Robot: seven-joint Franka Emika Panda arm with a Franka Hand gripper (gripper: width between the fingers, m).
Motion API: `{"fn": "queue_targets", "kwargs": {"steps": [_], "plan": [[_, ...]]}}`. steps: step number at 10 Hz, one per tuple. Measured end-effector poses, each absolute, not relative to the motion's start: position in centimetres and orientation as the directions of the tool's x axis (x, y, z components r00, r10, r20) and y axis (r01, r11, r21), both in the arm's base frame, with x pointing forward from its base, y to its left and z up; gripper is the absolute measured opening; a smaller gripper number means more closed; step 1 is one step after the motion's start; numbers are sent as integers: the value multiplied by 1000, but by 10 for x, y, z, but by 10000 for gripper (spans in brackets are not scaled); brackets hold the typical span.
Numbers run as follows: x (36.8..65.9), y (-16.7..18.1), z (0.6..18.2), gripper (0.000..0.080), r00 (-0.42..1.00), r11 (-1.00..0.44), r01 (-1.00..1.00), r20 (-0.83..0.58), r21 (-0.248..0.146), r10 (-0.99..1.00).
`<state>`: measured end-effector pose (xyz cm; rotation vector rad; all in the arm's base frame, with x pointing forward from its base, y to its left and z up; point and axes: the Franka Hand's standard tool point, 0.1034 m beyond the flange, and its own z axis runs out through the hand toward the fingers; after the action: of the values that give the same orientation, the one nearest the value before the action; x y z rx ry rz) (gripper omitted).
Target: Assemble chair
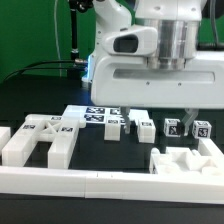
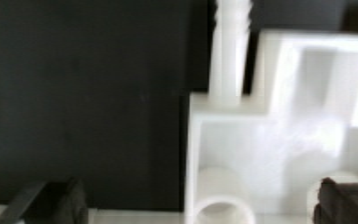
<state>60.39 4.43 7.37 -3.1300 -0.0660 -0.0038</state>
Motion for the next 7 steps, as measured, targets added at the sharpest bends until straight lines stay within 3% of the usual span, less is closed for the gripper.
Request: {"fn": "queue_targets", "kwargs": {"steps": [4,7], "plan": [[592,45,69,649,968,-999,42,-246,-12,44],[540,44,56,649,893,-999,46,-447,-14,47]]}}
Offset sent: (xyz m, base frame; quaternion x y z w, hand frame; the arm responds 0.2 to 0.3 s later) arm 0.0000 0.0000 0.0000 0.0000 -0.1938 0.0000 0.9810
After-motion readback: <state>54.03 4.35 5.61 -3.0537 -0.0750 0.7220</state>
